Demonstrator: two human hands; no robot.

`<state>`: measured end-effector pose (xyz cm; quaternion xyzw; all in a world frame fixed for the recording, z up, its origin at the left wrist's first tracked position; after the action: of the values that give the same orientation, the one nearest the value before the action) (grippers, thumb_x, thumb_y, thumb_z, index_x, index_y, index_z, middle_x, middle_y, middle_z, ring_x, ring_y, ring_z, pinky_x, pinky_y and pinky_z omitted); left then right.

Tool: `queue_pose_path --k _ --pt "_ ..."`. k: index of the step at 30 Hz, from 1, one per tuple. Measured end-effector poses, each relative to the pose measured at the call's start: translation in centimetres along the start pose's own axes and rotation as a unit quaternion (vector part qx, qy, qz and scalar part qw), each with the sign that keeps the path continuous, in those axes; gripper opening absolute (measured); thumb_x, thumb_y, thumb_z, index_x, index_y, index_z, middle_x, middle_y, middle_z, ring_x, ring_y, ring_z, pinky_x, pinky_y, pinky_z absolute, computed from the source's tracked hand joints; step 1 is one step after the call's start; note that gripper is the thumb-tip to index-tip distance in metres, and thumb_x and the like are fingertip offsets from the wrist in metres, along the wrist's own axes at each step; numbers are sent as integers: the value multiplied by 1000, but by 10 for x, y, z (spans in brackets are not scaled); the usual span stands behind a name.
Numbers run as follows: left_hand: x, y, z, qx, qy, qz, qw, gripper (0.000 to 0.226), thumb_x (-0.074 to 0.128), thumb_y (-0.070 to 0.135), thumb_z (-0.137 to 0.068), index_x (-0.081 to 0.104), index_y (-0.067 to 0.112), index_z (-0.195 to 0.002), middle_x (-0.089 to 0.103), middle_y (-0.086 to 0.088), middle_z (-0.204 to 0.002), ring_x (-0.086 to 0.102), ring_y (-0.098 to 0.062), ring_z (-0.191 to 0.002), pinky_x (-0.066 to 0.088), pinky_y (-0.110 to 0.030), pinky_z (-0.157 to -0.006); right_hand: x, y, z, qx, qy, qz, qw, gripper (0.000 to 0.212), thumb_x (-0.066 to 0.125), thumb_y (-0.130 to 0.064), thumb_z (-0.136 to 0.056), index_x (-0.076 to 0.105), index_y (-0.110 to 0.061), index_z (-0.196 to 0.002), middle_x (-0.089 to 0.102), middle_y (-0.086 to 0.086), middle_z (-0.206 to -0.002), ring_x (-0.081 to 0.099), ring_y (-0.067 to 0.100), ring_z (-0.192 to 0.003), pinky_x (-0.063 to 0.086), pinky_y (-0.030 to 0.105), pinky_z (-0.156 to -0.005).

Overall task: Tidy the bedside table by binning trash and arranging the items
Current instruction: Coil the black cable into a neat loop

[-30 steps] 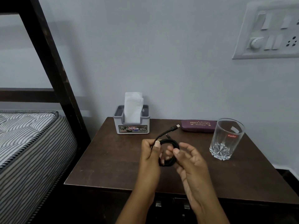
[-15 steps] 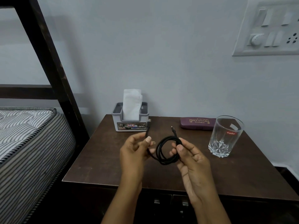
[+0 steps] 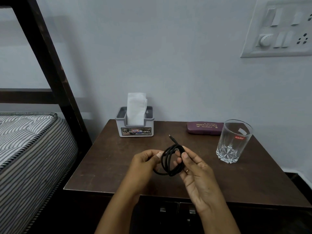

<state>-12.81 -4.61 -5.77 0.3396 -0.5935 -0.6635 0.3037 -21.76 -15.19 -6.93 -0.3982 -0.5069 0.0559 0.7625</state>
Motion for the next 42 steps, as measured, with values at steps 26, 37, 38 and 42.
queue_pose_path --k 26,37,38,42 --pt "4 17 10 157 144 -240 947 7 73 20 -78 73 27 -75 67 9 -69 60 1 -67 45 -8 -56 -3 0 1 -129 102 43 985 19 57 4 -84 65 -8 -97 72 3 -71 67 9 -65 57 20 -65" --pt "6 12 3 68 195 -123 971 39 79 36 -67 52 35 -96 54 13 -83 54 -8 -80 44 -22 -68 4 14 -2 -152 45 63 985 30 73 -14 -69 71 -10 -99 72 8 -76 64 12 -69 54 18 -64" --pt "4 9 1 45 175 -106 978 44 79 39 -67 52 32 -102 51 14 -96 52 -8 -90 45 -25 -76 4 14 -3 -143 36 47 988 43 82 -23 -58 72 -9 -98 72 8 -77 64 12 -68 55 19 -64" --pt "13 3 3 -60 -17 71 996 17 63 34 -85 69 22 -94 71 1 -94 65 -10 -89 50 -28 -85 6 16 -4 -99 2 13 995 61 91 -30 -36 75 -9 -92 72 12 -80 67 12 -66 55 20 -62"
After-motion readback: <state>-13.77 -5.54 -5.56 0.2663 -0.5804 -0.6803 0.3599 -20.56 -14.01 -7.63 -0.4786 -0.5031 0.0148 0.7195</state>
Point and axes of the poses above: each hand's wrist, its own z-axis away from the middle knuckle, its own x-axis out of the palm, y = z × x, the point moved 3 cm from there along -z, towards the middle knuckle
